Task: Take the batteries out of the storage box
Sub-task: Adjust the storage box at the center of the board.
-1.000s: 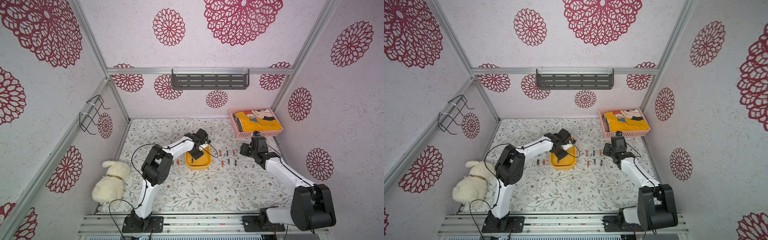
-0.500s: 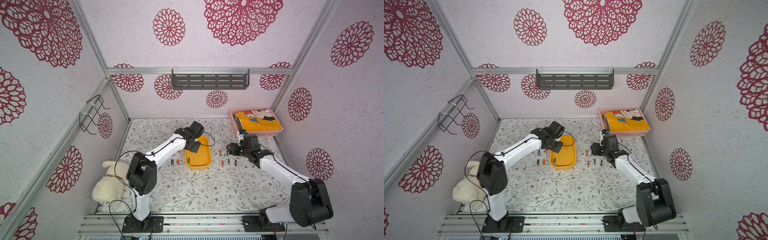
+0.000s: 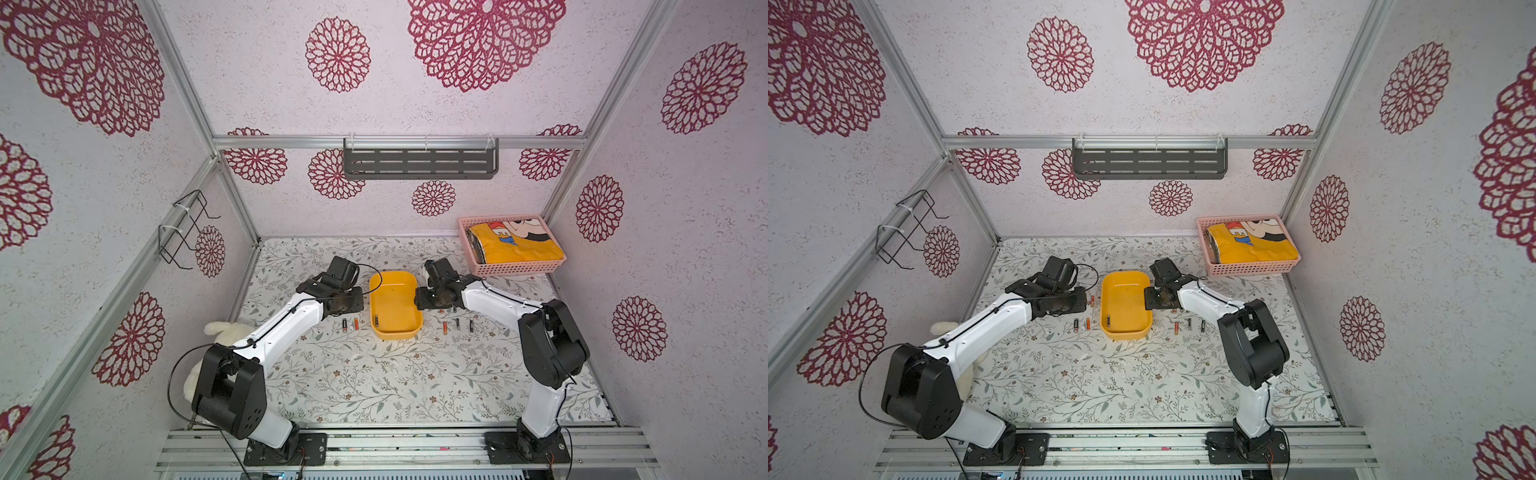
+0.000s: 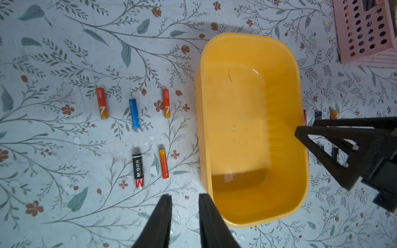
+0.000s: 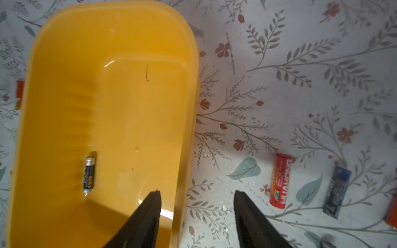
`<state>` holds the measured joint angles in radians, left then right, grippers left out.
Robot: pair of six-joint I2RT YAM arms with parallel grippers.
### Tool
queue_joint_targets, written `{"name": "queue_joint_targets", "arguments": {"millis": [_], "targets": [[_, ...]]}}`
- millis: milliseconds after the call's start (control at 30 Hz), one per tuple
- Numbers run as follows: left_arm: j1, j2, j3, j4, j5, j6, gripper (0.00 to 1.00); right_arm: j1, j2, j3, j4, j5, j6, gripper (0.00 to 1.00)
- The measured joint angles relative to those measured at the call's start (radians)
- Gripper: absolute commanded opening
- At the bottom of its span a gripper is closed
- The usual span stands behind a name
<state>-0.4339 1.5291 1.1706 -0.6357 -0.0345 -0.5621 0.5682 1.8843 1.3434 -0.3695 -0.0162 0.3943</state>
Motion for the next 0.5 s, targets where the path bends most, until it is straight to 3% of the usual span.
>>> {"name": "queue_joint_targets", "arguments": {"millis": [133, 500], "targets": [[0.001, -0.016, -0.037, 0.038, 0.002, -0.015, 0.23, 0.019, 0.045, 0.021, -0.018, 0.021, 0.018, 0.44], [0.006, -0.018, -0.038, 0.048, -0.004, -0.01, 0.25, 0.023, 0.113, 0.064, -0.093, 0.055, 0.09, 0.01]]}}
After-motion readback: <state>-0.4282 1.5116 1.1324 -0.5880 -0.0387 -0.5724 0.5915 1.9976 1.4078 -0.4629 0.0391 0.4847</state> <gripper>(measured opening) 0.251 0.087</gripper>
